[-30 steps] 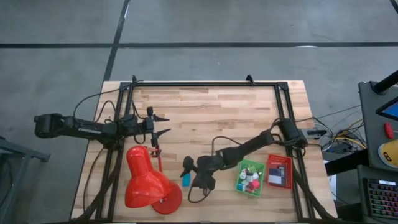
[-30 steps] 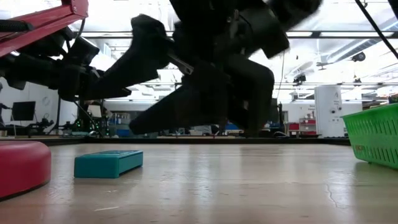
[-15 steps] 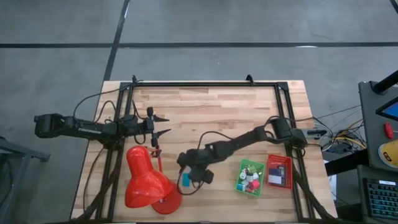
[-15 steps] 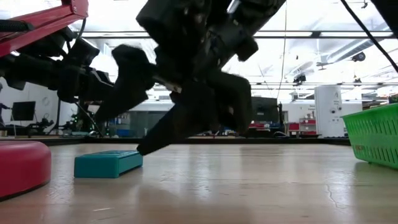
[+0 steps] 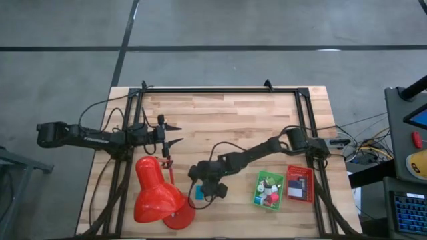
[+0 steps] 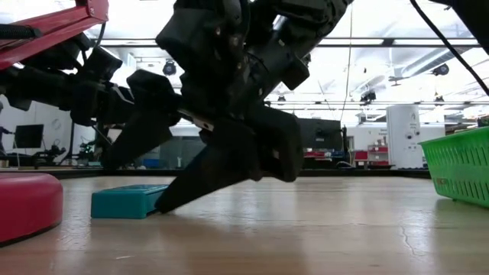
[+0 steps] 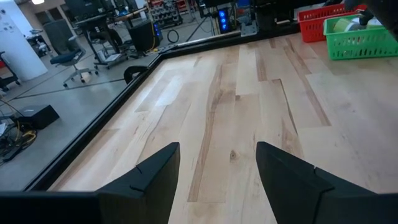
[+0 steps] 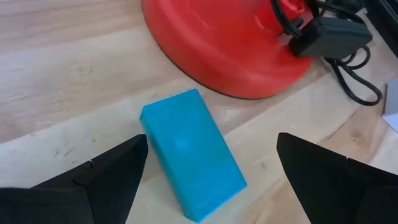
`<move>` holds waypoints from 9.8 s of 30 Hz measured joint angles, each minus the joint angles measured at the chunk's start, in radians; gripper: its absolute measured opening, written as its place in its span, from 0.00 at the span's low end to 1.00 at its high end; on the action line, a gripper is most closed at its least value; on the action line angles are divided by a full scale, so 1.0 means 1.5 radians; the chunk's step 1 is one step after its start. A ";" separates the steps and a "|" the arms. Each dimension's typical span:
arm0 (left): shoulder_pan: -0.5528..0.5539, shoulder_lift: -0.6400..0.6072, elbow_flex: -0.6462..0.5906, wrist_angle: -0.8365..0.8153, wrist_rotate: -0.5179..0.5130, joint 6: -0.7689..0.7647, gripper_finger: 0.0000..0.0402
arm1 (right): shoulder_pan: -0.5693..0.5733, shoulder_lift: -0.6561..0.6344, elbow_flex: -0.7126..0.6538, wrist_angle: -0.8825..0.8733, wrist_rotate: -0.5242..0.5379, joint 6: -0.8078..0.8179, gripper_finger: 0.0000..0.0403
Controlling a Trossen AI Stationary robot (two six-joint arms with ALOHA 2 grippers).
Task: Pick & Place Office items
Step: Put the light blue digital clock into the red basket
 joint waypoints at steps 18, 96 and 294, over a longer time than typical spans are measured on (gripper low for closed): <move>0.000 0.000 0.000 0.000 0.000 0.000 0.54 | -0.001 0.014 0.000 -0.004 -0.028 0.010 0.68; 0.000 0.000 0.000 0.000 0.000 0.000 0.54 | -0.001 -0.021 -0.003 -0.179 -0.041 0.257 0.38; 0.000 0.000 0.000 -0.001 0.000 0.000 0.54 | 0.550 -0.528 -0.484 -0.715 0.321 1.955 0.51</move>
